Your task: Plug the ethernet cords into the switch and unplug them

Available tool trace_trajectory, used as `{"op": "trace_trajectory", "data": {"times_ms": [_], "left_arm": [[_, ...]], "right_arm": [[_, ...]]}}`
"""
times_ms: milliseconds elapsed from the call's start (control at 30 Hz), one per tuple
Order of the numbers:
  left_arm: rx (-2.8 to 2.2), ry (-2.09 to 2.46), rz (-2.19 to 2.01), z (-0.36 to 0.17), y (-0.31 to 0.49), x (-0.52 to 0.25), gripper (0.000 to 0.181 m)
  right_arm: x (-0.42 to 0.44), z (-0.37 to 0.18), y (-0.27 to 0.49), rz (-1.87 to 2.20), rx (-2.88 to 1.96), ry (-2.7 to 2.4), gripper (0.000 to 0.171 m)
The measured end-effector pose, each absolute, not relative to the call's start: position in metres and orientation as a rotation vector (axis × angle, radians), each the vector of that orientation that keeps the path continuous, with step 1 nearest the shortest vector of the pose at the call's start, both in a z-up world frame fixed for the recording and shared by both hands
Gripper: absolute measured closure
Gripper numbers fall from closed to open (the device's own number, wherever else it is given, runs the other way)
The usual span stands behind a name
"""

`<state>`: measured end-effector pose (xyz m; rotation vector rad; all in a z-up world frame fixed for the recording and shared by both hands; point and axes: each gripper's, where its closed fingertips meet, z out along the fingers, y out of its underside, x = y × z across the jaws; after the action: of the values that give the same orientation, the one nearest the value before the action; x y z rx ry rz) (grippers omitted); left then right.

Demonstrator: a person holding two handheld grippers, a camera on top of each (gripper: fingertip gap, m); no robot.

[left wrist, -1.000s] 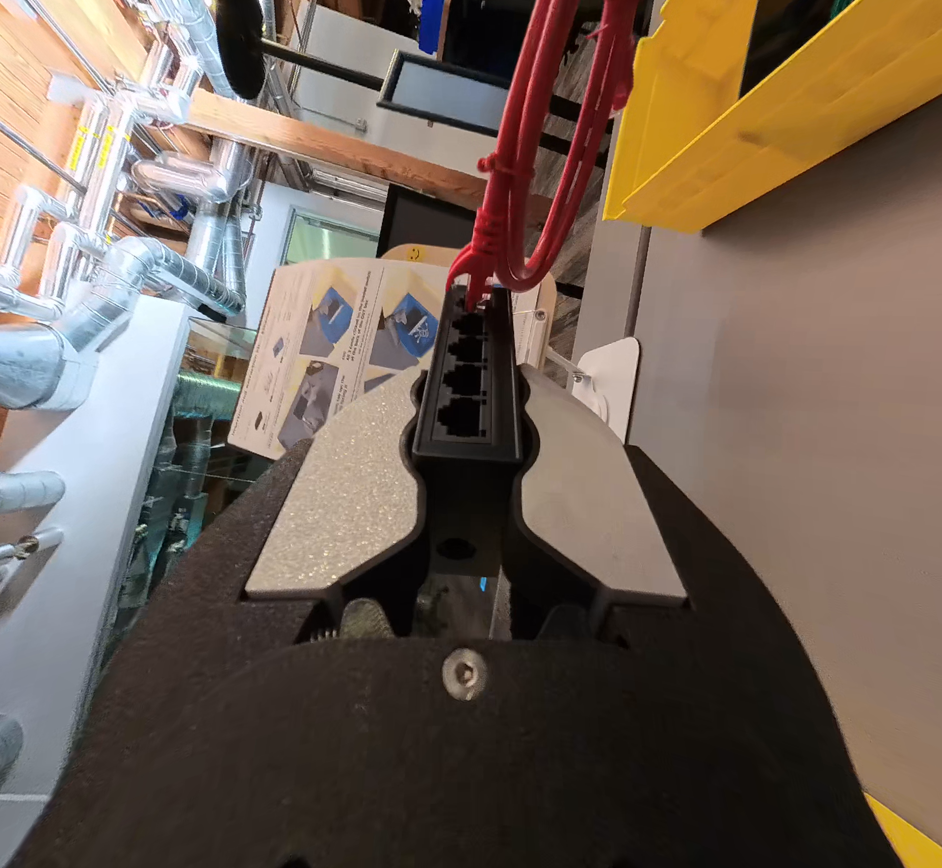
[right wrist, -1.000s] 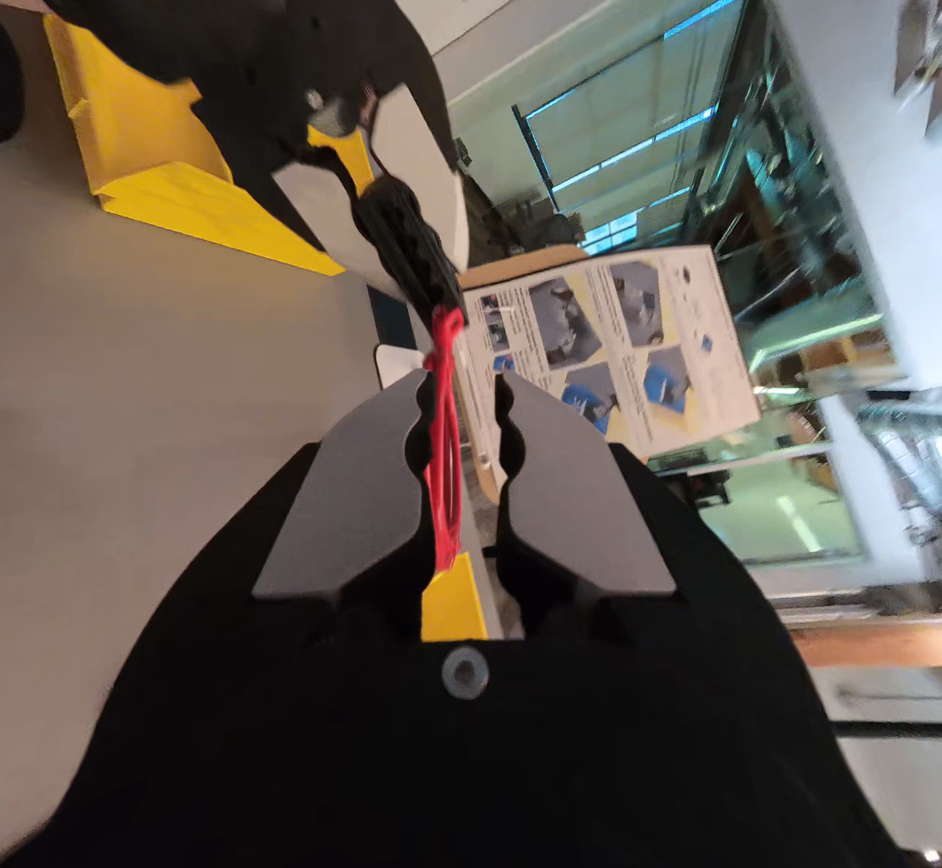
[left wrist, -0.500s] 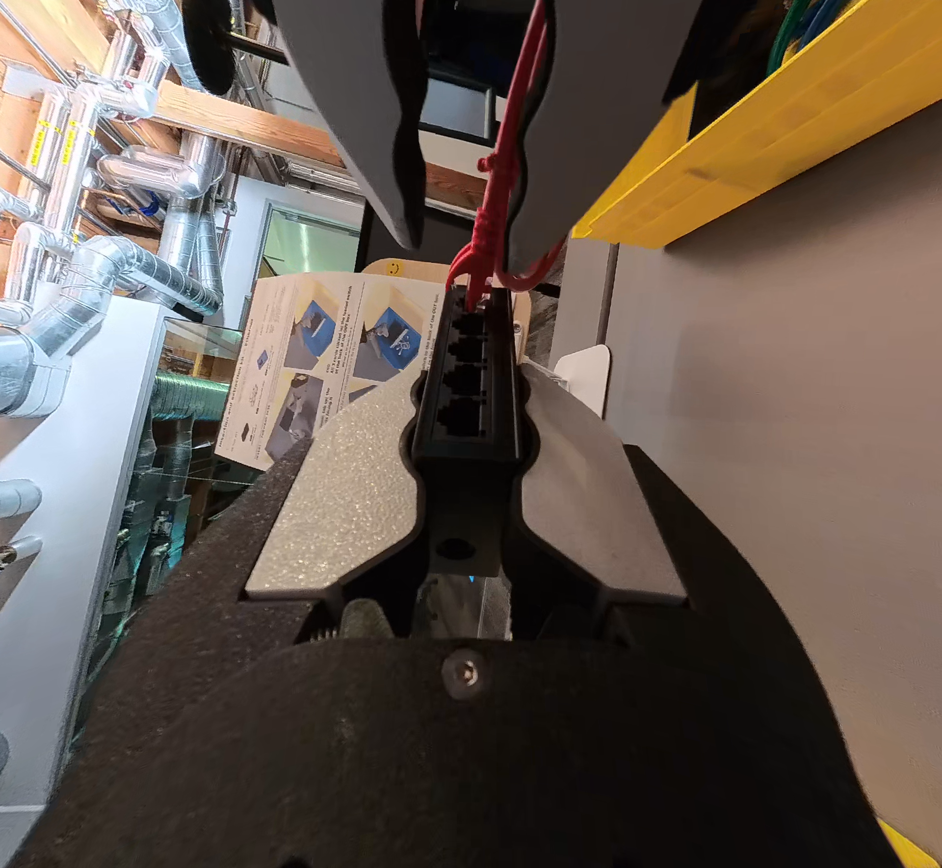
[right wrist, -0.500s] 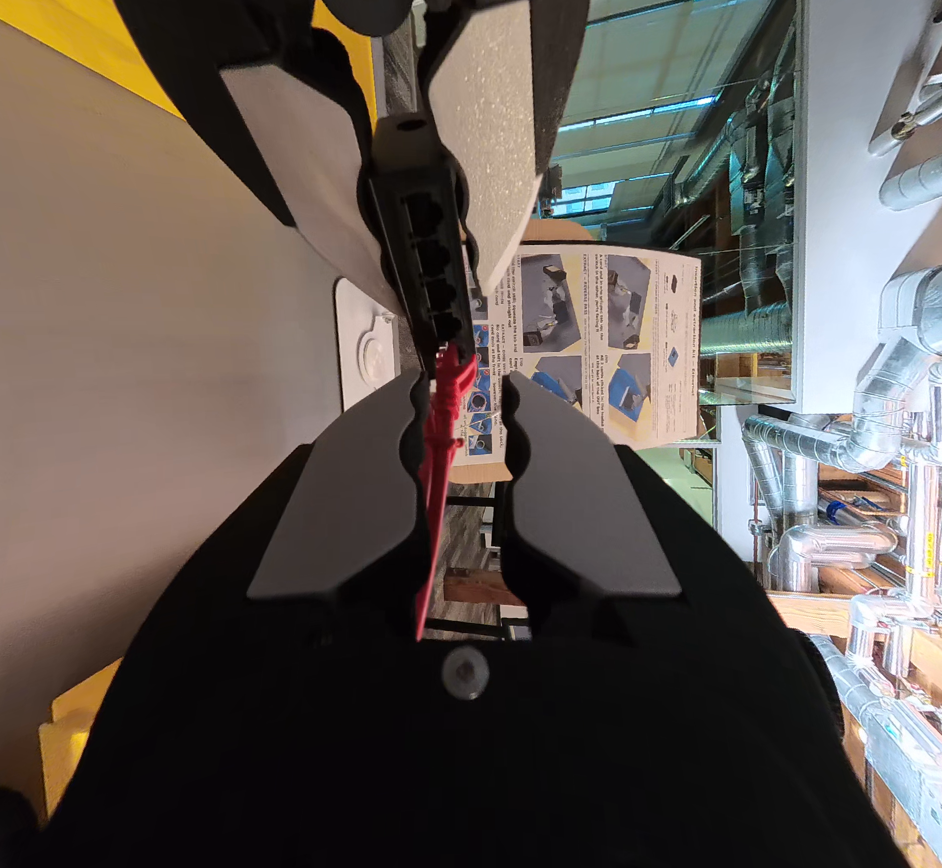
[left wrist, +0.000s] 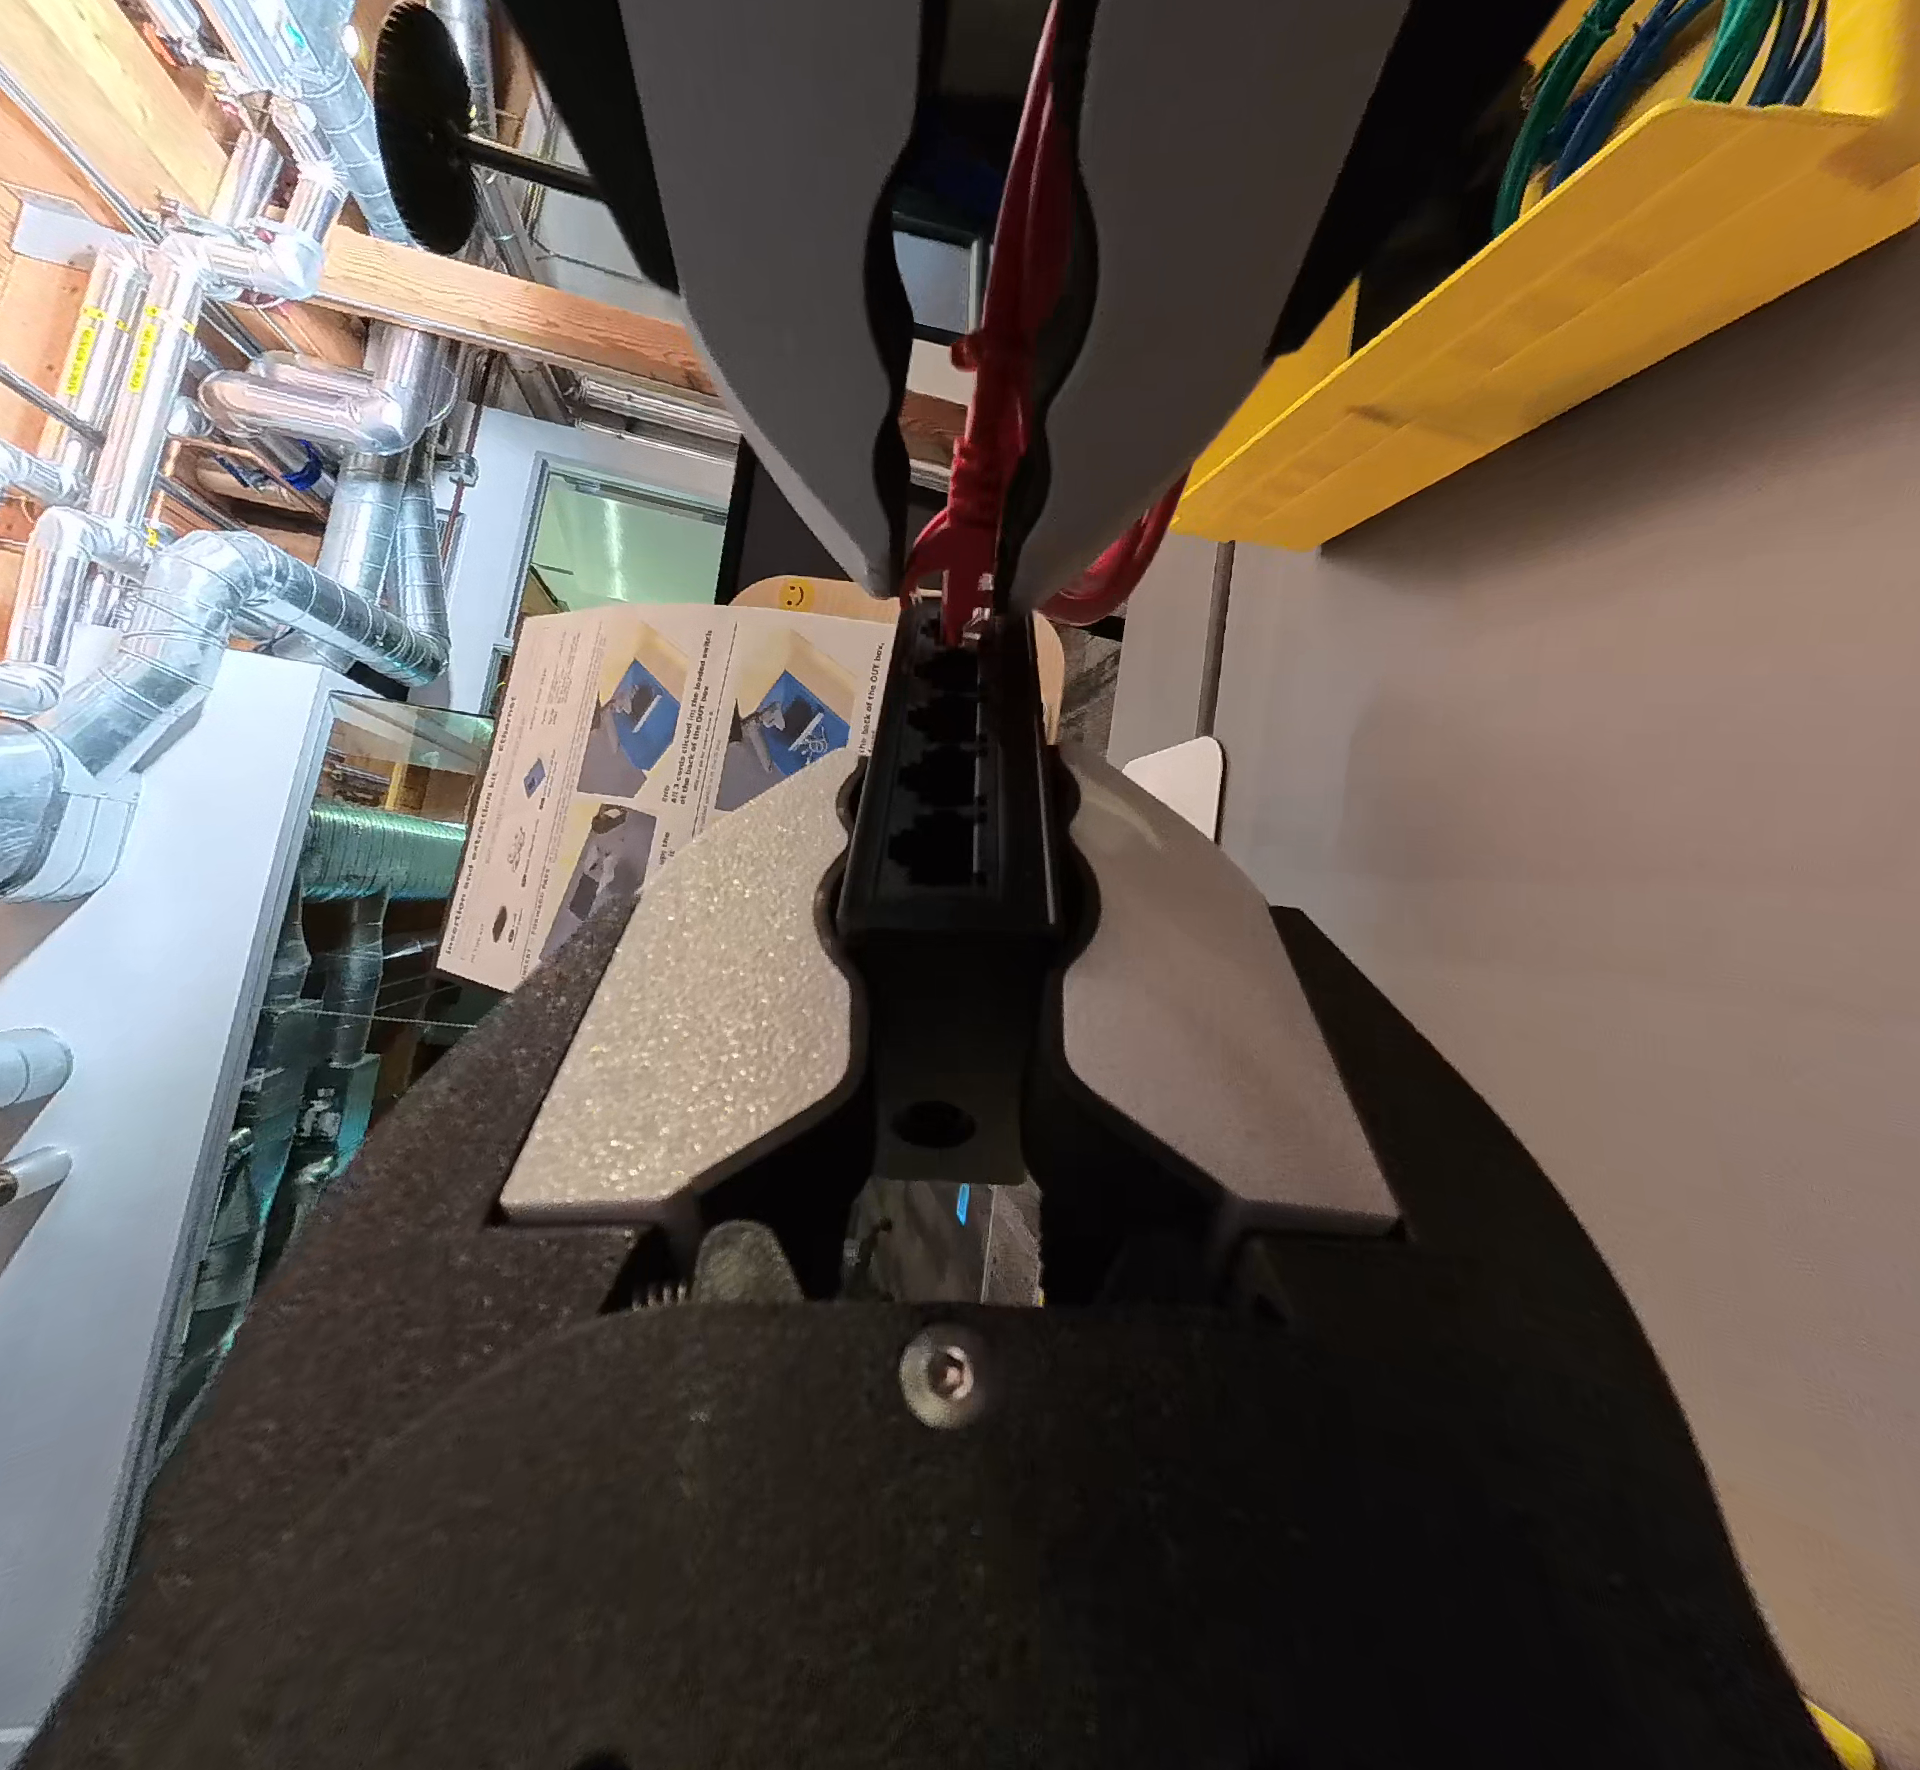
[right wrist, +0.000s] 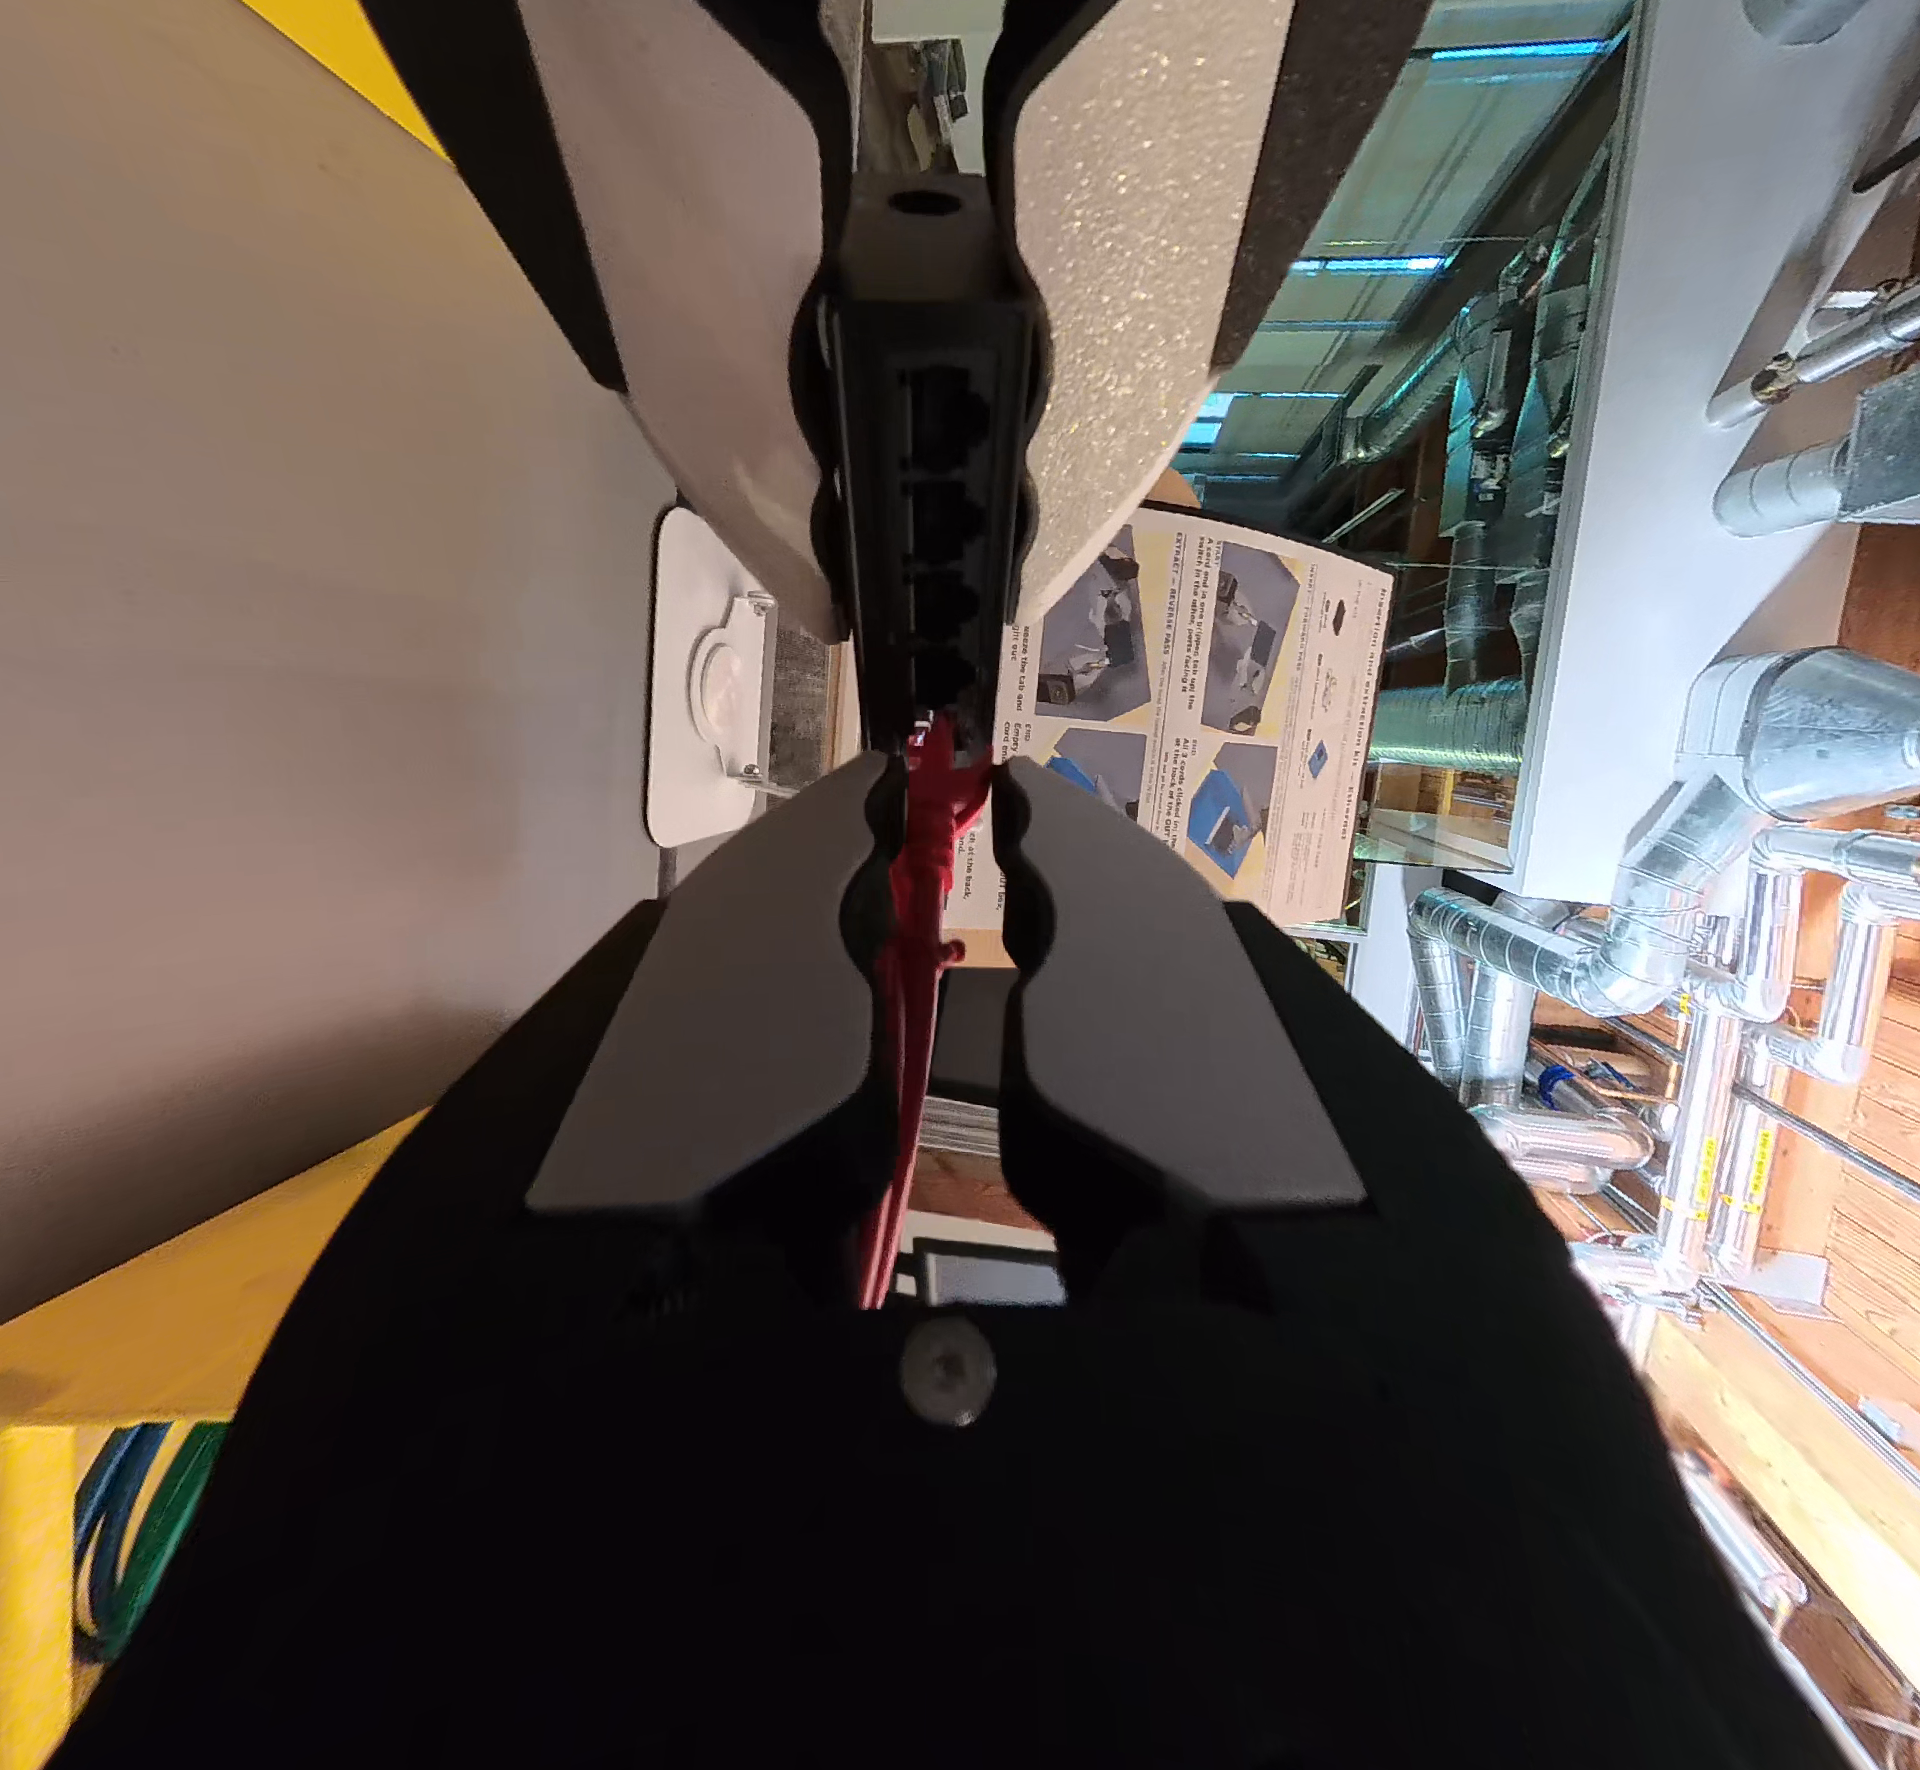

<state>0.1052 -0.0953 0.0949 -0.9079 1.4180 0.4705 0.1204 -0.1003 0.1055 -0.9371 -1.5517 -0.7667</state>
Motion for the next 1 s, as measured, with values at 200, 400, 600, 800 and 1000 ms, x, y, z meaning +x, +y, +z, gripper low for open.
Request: {"op": "trace_trajectory", "data": {"times_ms": [200,400,600,800,1000], "left_arm": [[-0.893,1.422,0.467,0.096,-0.099,0.106,0.151],[-0.875,1.423,0.487,0.097,-0.099,0.106,0.151],[-0.850,1.425,0.505,0.098,-0.101,0.105,0.151],[-0.807,1.355,0.513,0.105,-0.102,0.109,0.150],[-0.821,1.329,0.458,0.106,-0.100,0.111,0.150]], "right_arm": [[0.121,0.107,-0.103,-0.803,-0.919,-1.555,0.155],[0.121,0.107,-0.104,-0.815,-0.937,-1.562,0.154],[0.120,0.107,-0.105,-0.829,-0.930,-1.566,0.154],[0.122,0.112,-0.108,-0.793,-0.999,-1.572,0.156],[0.124,0.113,-0.108,-0.826,-1.047,-1.606,0.157]]}}
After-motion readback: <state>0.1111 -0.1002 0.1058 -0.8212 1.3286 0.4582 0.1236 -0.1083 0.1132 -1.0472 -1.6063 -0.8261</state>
